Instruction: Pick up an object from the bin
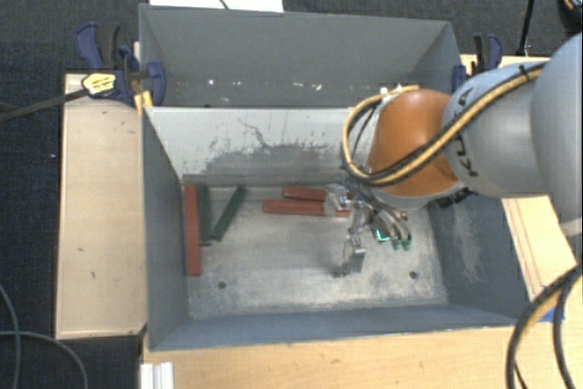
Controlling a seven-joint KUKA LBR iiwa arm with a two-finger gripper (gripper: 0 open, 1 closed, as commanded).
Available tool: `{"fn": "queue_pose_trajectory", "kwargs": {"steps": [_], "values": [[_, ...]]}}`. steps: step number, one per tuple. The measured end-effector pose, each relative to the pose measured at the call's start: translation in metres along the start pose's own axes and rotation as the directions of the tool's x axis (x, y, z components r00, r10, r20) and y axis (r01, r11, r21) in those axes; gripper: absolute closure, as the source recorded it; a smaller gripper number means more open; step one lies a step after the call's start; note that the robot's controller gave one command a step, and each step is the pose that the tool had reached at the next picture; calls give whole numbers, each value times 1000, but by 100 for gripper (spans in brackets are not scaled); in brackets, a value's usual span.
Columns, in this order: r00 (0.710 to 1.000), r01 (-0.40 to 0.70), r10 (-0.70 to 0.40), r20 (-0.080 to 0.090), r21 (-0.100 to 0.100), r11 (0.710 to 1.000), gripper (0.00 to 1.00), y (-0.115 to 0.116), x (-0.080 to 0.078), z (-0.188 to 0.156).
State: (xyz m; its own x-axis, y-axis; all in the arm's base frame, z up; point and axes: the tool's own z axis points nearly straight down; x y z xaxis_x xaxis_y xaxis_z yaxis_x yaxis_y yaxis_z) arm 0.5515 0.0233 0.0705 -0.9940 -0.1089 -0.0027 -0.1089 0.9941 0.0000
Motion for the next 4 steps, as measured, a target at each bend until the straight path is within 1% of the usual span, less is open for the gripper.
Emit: {"fn": "queue_pose_trajectory", "kwargs": {"steps": [1, 4], "values": [[976, -216, 216, 2, -4, 976, 0, 61, -26, -9], [976, -216, 216, 2, -1, 976, 0, 59, -26, -8]]}}
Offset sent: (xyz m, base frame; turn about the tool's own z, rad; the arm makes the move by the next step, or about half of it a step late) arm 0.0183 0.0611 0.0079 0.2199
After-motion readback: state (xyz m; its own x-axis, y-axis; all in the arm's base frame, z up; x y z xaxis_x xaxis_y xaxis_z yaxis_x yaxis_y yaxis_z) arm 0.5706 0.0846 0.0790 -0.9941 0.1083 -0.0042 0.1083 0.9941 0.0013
